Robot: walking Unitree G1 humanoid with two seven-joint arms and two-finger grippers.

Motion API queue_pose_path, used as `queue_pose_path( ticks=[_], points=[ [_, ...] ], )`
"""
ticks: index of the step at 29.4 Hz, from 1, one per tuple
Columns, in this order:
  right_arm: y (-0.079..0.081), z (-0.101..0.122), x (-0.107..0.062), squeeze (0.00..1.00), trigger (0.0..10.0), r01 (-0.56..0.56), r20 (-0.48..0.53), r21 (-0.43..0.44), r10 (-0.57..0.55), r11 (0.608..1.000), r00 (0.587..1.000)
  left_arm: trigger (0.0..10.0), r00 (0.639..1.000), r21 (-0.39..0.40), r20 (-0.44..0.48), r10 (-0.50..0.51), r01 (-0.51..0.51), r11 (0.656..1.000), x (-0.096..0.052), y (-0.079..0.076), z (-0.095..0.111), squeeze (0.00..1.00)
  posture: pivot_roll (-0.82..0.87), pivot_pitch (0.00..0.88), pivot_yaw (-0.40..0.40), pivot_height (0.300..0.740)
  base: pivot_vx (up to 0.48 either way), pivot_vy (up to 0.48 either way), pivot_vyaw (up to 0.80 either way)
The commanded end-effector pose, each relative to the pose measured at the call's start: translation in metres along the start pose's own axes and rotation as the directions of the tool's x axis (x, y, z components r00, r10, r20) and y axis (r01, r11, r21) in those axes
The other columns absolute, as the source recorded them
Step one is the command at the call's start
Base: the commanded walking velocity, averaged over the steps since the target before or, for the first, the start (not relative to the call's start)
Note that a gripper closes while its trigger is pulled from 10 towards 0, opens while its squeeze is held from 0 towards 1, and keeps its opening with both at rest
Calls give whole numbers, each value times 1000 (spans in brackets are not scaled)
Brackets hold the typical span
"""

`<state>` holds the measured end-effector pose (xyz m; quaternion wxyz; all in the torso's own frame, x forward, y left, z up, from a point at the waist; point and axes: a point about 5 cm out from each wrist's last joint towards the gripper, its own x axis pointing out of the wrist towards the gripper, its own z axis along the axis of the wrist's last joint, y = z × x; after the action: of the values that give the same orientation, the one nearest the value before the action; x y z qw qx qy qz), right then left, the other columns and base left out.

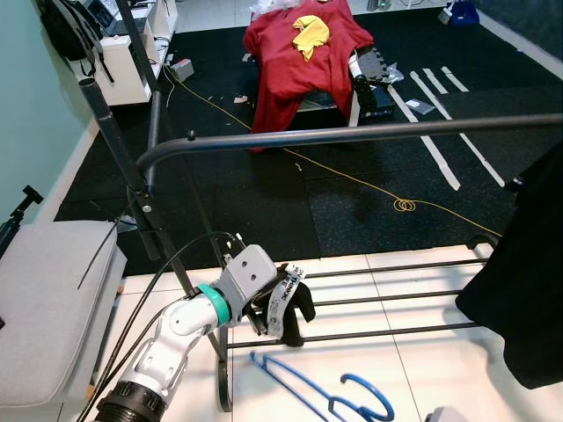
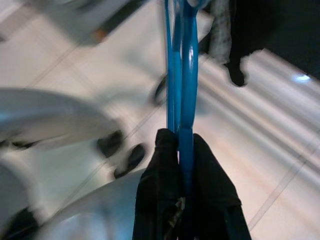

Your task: Hang hanger

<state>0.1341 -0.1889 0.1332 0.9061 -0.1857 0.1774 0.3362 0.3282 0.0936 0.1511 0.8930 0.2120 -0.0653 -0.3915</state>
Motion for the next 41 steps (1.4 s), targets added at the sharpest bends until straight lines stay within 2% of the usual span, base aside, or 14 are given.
queue_pose_path(
  ticks=[1,6,11,16,22,26,28,30,32,34,36,37,39,41],
  points=[
    [-6,3,-2,0,10000,59,19,-9,-59,998,998,10000,1000,-31,-18,-12,11,999,-2,-2,-7,0,-372,200,165,740,0,0,0],
    [-24,-2,-1,0,10000,153,15,-39,-152,988,988,10000,1000,-41,-5,1,-2,999,4,-3,-4,0,-379,196,155,740,0,0,0],
    [-9,-7,-13,0,10000,32,-15,-8,-33,999,999,10000,995,-70,-15,99,-100,993,16,3,-4,0,-384,200,145,740,0,0,0],
    [-7,-8,-18,0,10000,10,-36,-15,-11,1000,999,10000,987,-93,-33,154,-157,983,20,9,-5,0,-394,201,144,740,0,0,0],
    [-20,-5,-17,0,10000,43,-30,-58,-45,997,999,10000,984,-141,-42,172,-176,974,13,17,-8,0,-394,196,145,740,0,0,0],
    [-29,0,-14,0,10000,47,-5,-94,-48,994,999,10000,993,-141,-33,116,-119,983,4,14,-12,0,-382,185,129,740,0,0,0],
    [-37,10,-5,0,10000,75,63,-101,-68,992,996,10000,993,-146,-46,108,-114,983,-2,10,-19,0,-374,181,121,740,0,0,0],
    [-37,10,-5,0,10000,75,63,-101,-68,992,996,10000,993,-146,-46,108,-114,983,-2,10,-19,0,-374,181,121,740,0,0,0],
    [-40,19,18,0,10000,148,189,-23,-141,989,972,10000,988,-189,-73,137,-148,971,-13,-2,-28,0,-364,170,107,740,0,0,0],
    [-40,19,18,0,10000,148,189,-23,-141,989,972,10000,988,-189,-73,137,-148,971,-13,-2,-28,0,-364,170,107,740,0,0,0],
    [-33,22,46,0,10000,185,274,101,-206,978,940,10000,971,-247,-117,210,-234,941,-29,-20,-41,0,-339,162,93,740,0,0,0],
    [-33,22,46,0,10000,185,274,101,-206,978,940,10000,971,-247,-117,210,-234,941,-29,-20,-41,0,-339,162,93,740,0,0,0],
    [-14,15,68,0,10000,134,278,178,-181,975,943,10000,927,-265,-231,295,-352,898,-52,-38,-66,0,-306,155,76,740,0,0,0],
    [-1,7,76,0,10000,85,263,205,-139,975,955,10000,882,-261,-326,341,-431,864,-66,-46,-85,0,-296,155,69,740,0,0,0]
  ],
)
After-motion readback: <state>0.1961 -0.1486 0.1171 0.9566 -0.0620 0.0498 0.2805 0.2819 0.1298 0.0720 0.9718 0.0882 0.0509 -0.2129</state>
